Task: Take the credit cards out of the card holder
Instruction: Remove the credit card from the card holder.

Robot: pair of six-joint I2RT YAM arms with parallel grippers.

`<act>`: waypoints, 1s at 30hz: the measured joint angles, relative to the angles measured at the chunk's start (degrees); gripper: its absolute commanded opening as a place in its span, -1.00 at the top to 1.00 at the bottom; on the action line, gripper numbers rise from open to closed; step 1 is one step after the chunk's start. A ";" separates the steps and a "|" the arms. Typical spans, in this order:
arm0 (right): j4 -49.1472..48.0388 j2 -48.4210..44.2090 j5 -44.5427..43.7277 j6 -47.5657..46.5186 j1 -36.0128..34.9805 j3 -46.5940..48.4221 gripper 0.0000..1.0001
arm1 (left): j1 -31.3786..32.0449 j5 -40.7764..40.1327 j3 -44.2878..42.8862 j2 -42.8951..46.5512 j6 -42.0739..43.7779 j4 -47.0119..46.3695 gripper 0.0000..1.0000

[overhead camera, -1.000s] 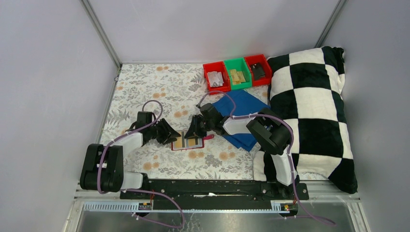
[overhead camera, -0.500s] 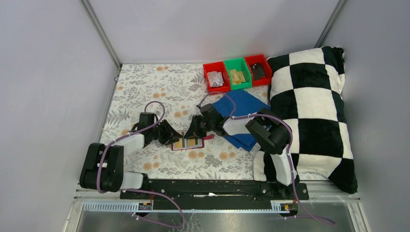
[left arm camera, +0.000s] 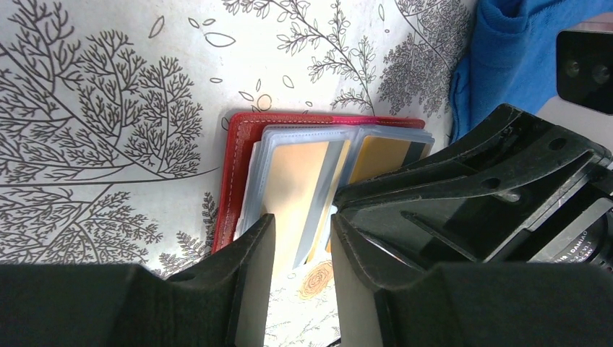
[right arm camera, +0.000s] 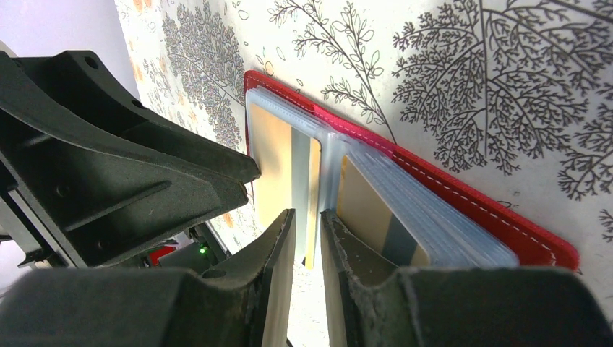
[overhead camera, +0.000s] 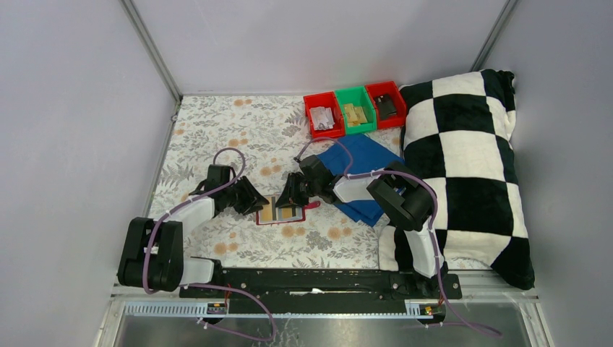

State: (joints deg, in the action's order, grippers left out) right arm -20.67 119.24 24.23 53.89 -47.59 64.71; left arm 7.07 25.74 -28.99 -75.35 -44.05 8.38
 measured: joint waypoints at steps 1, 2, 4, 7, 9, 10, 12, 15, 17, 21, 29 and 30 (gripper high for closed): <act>-0.02 0.00 0.00 0.00 0.00 0.00 0.45 | 0.00 0.09 0.00 -0.04 -0.02 -0.09 0.22; -0.02 0.00 0.00 -0.02 0.00 0.00 0.45 | 0.00 0.09 0.00 -0.07 -0.02 -0.11 0.22; -0.04 0.00 0.02 0.00 0.00 -0.02 0.45 | 0.00 -0.02 0.00 -0.04 -0.04 -0.09 0.21; -0.20 0.00 0.02 0.00 0.00 -0.07 0.45 | 0.07 -0.85 0.00 0.52 -0.07 0.35 0.19; -0.24 0.00 0.04 0.00 0.02 -0.07 0.45 | 0.33 -2.43 -0.02 1.81 0.07 1.75 0.19; -0.26 0.00 0.04 -0.02 0.02 -0.09 0.45 | 0.39 -3.13 -0.02 2.40 0.20 2.38 0.19; -0.37 0.00 0.04 -0.02 0.04 -0.11 0.45 | 0.44 -4.31 -0.07 3.41 0.52 3.48 0.19; -0.42 0.00 0.04 0.00 0.04 -0.13 0.45 | 0.44 -4.96 -0.15 3.61 0.68 4.15 0.19; -0.42 0.00 0.07 0.00 0.07 -0.13 0.44 | 0.55 -4.98 -0.15 3.56 0.68 4.24 0.19; -0.46 0.00 0.15 -0.02 0.11 -0.13 0.44 | 1.27 -4.96 -0.15 2.58 0.68 3.96 0.19; -0.52 0.04 0.44 0.04 0.44 -0.17 0.38 | 2.64 -4.92 -0.15 1.03 0.66 2.67 0.20; -0.55 0.04 0.46 0.07 0.48 -0.17 0.38 | 2.71 -4.85 -0.15 0.85 0.63 2.38 0.21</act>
State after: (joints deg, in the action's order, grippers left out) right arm -21.21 119.28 24.69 53.95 -47.11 64.53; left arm 9.78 20.88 -29.15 -74.50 -43.42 10.76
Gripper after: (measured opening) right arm 0.304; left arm 0.400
